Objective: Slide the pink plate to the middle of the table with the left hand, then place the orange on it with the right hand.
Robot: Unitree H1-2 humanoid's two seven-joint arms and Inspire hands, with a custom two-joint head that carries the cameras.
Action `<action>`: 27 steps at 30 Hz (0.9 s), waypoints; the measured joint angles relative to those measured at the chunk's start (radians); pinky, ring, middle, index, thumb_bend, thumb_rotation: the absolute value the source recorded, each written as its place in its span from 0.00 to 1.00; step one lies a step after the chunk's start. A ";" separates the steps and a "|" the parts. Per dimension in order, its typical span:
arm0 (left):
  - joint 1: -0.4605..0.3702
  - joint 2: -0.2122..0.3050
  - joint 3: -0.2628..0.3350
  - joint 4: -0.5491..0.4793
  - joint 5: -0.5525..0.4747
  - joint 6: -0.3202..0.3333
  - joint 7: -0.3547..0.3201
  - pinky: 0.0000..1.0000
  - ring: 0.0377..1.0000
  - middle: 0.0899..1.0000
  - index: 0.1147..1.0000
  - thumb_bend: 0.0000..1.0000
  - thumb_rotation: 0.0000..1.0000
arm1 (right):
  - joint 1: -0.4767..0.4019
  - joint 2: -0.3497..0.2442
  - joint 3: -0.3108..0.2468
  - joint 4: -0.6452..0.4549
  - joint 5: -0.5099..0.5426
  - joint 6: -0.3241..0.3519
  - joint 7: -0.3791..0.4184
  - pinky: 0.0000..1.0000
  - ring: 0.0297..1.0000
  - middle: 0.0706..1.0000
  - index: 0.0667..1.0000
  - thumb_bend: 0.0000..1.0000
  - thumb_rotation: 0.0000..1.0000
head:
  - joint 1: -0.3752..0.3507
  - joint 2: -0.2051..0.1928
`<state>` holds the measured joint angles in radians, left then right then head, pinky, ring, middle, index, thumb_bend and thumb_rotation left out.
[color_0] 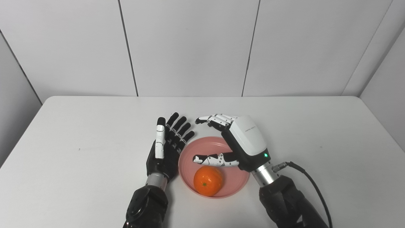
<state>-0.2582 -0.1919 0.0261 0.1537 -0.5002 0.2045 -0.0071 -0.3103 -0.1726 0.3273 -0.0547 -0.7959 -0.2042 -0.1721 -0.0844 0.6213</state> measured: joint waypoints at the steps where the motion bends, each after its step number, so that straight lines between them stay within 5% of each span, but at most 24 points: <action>1: 0.000 0.000 0.000 0.000 0.000 0.000 0.000 0.75 0.86 0.85 0.87 0.77 0.74 | 0.001 0.002 -0.004 0.001 0.004 -0.005 -0.003 0.53 0.62 0.68 0.64 0.77 1.00 | 0.000 0.000; 6: -0.001 0.000 0.000 -0.004 0.009 -0.002 0.007 0.76 0.84 0.81 0.79 0.77 0.72 | 0.010 0.014 -0.036 0.003 0.041 -0.011 -0.018 0.56 0.66 0.70 0.65 0.77 1.00 | 0.000 0.009; 11: -0.001 0.001 -0.010 0.016 0.098 -0.089 0.022 0.76 0.82 0.80 0.78 0.78 0.70 | 0.028 0.057 -0.094 0.038 0.165 -0.015 -0.037 0.64 0.71 0.73 0.70 0.75 1.00 | -0.003 0.012; 17: -0.002 0.003 -0.011 0.077 0.227 -0.271 0.041 0.87 0.88 0.87 0.78 0.85 0.68 | 0.068 0.123 -0.161 0.076 0.413 -0.013 0.005 0.71 0.75 0.77 0.77 0.75 1.00 | -0.002 0.015; 23: -0.022 0.016 -0.048 0.128 0.411 -0.402 0.094 0.94 0.90 0.88 0.85 0.72 0.75 | 0.095 0.234 -0.313 0.139 0.777 0.065 0.044 0.83 0.83 0.82 0.82 0.87 1.00 | -0.002 0.015; 27: -0.044 0.044 -0.073 0.159 0.535 -0.458 0.128 0.92 0.92 0.89 0.86 0.81 0.81 | 0.101 0.259 -0.357 0.178 0.889 0.106 0.053 0.88 0.86 0.85 0.84 0.87 1.00 | -0.003 0.020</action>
<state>-0.3019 -0.1484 -0.0470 0.3125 0.0347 -0.2530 0.1208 -0.2093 0.0859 -0.0296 0.1231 0.0932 -0.0985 -0.1195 -0.0874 0.6412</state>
